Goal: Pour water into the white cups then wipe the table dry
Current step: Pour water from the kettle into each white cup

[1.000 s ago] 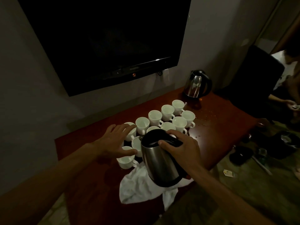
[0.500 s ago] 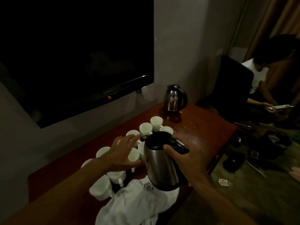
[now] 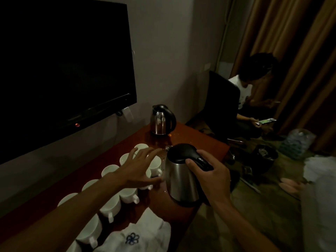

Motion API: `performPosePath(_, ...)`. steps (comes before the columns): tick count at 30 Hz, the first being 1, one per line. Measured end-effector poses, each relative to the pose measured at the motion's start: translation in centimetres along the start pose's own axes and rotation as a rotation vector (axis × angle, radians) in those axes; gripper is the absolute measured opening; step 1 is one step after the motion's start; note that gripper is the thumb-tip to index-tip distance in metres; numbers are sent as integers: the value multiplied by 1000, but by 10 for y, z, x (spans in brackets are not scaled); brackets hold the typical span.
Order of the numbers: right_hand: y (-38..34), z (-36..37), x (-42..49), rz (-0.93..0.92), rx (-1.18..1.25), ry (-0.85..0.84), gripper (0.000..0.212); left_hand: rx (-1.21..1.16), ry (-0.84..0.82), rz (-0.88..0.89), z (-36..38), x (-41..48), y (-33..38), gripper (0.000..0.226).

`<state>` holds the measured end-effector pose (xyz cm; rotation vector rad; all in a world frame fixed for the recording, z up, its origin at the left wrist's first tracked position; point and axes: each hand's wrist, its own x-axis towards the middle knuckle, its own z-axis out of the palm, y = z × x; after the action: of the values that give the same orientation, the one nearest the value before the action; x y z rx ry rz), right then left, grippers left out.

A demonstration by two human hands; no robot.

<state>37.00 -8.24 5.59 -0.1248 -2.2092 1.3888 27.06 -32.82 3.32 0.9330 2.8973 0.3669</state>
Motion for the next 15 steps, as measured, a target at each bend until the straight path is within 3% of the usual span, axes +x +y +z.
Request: performPosePath(15, 47, 15, 114, 34, -13, -24, 54, -57, 58, 58, 0, 137, -25, 105)
